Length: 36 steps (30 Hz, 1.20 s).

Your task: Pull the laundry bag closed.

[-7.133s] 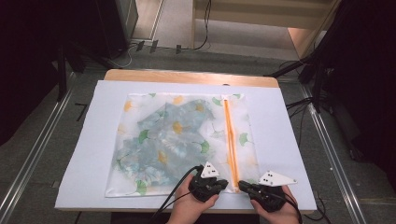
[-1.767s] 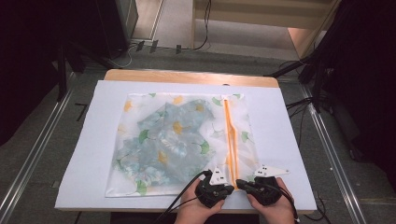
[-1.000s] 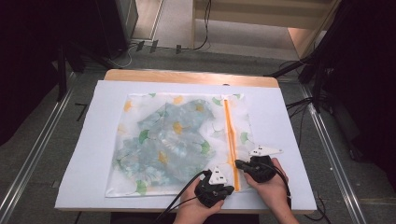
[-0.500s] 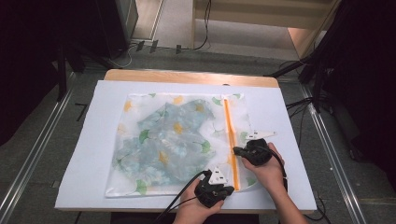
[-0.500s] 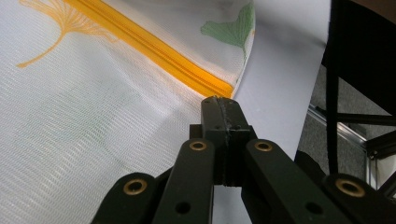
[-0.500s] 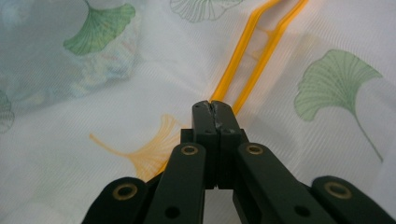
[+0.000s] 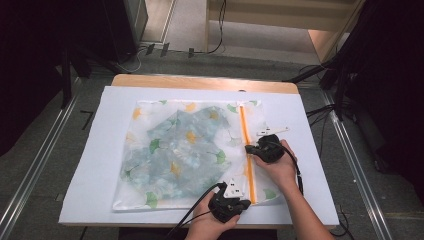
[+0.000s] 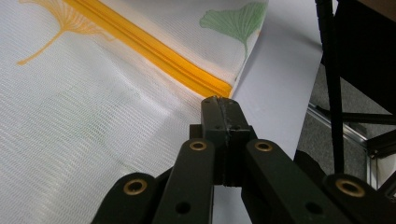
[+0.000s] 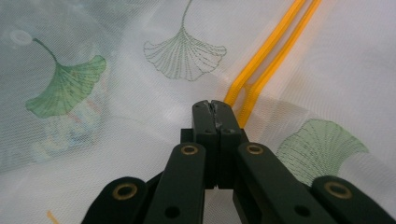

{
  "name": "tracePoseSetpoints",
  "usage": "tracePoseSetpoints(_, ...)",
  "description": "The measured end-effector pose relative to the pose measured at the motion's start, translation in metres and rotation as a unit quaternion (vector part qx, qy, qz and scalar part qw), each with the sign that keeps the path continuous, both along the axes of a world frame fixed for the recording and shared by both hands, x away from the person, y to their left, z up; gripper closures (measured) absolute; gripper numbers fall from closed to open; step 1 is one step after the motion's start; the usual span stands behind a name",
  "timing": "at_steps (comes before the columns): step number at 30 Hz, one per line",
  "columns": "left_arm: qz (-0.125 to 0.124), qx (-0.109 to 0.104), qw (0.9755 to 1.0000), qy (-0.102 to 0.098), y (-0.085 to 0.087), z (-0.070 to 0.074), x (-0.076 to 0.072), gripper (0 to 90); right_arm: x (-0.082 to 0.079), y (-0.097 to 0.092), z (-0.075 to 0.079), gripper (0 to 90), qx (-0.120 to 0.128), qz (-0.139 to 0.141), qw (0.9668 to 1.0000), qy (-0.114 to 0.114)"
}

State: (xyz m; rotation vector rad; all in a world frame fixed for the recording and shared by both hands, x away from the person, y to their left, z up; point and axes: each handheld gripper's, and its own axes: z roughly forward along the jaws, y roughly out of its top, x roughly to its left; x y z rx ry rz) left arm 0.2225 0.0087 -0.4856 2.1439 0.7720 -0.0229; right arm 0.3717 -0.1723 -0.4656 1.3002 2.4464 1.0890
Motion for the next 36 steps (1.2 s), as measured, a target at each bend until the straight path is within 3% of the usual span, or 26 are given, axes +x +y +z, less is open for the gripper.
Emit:
tracePoseSetpoints(3,0.0,-0.001,1.0,0.001,0.0,0.0,0.0,90.0,-0.005,-0.004,0.002,90.0,-0.001,0.004,1.0,-0.003)
tracePoseSetpoints(8,-0.001,0.001,1.0,-0.001,0.0,0.0,0.0,90.0,-0.013,-0.01,0.001,90.0,0.019,0.005,0.9998,0.002)
tracePoseSetpoints(17,0.0,-0.001,1.0,0.001,0.0,0.0,0.0,90.0,-0.021,-0.014,-0.002,90.0,0.015,0.017,0.9996,-0.015)
tracePoseSetpoints(26,0.0,-0.001,1.0,0.001,0.0,0.0,0.0,90.0,-0.025,-0.016,-0.009,90.0,0.004,0.025,0.9997,-0.007)
tracePoseSetpoints(31,0.0,0.001,1.0,0.004,0.0,0.0,0.0,90.0,-0.027,-0.013,-0.008,90.0,-0.025,0.042,0.9985,-0.023)
tracePoseSetpoints(36,-0.004,-0.001,1.0,0.008,0.001,0.0,0.002,90.0,-0.03,0.001,-0.004,90.0,-0.098,0.053,0.9913,-0.07)
